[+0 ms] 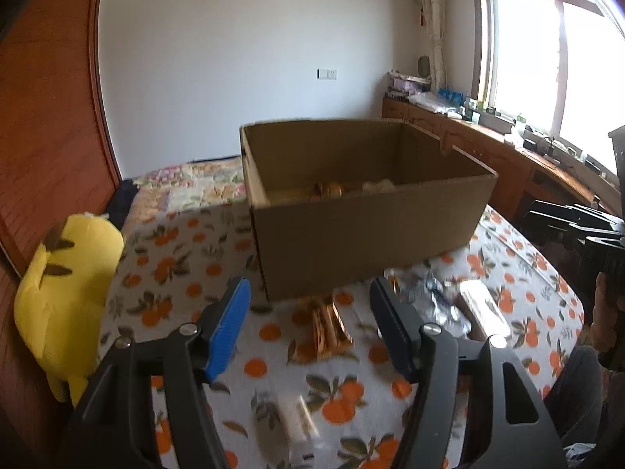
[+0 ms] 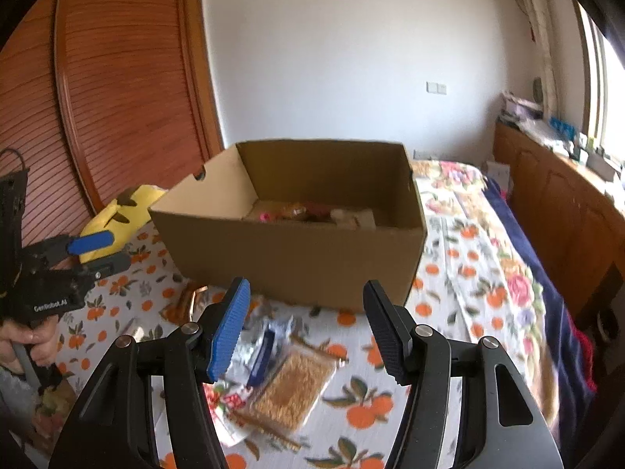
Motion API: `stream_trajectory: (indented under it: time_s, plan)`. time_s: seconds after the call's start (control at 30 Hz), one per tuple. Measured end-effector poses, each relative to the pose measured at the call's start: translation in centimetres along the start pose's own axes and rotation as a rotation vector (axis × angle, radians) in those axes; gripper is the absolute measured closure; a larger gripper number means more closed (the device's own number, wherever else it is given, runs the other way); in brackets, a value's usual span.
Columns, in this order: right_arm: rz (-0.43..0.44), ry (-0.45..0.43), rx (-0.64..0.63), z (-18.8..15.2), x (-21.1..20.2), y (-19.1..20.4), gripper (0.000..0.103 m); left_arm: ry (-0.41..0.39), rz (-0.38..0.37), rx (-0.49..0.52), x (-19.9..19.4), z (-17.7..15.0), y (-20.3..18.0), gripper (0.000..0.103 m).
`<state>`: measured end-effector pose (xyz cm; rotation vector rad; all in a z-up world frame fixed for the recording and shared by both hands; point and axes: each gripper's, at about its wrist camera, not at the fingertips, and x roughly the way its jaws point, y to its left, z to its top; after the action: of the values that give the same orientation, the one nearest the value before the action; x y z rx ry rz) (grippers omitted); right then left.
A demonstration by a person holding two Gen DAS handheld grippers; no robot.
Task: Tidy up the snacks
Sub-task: 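Move both grippers back to the remaining snacks beside the box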
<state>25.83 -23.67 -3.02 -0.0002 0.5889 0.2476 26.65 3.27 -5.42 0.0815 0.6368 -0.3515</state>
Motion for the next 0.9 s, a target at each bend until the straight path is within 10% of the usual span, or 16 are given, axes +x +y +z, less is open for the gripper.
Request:
stream_trajectory:
  time_s: [0.9]
  plan:
    - [0.01, 0.189, 0.128, -5.9, 5.3, 0.1, 0.038, 0.159, 0.016, -0.009, 2.4, -6.9, 0.3, 0.038]
